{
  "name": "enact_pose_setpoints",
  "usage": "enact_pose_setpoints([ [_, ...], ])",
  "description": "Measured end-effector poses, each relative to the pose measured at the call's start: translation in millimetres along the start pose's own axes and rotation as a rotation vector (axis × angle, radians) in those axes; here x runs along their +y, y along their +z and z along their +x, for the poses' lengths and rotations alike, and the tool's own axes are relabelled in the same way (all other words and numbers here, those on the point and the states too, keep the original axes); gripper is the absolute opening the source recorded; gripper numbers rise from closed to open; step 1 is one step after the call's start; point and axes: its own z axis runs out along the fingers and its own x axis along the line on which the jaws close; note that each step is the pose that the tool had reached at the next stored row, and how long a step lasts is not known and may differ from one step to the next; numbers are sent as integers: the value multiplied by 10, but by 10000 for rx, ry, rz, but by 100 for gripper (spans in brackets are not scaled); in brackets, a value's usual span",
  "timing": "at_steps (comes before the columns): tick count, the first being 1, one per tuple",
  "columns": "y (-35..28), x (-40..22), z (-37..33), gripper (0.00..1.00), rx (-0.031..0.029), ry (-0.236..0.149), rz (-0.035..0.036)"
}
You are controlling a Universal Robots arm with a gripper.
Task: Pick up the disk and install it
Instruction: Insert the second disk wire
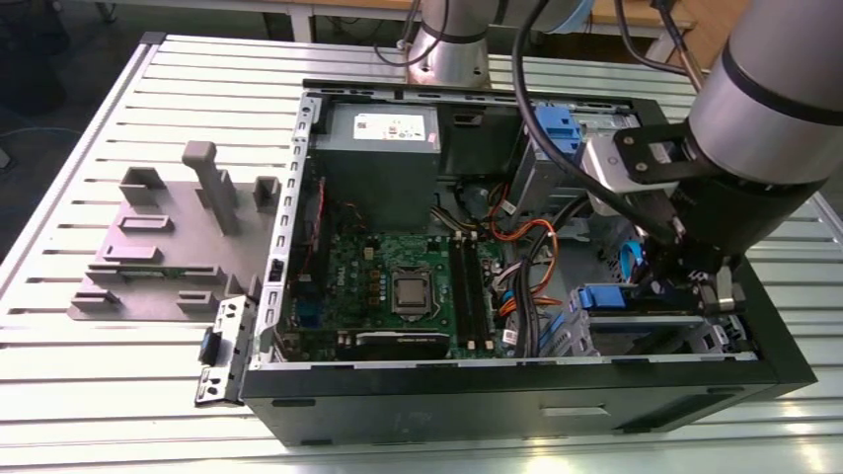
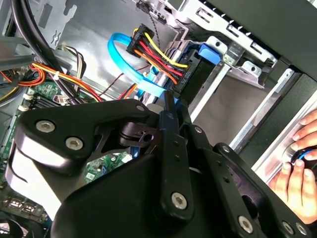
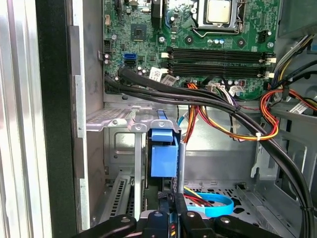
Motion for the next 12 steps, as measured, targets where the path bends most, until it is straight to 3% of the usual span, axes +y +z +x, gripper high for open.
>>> enact_pose_setpoints([
  [6,11,1,9,16,-22,4,1],
  [12,-18,-4,8,16,-44,7,1],
])
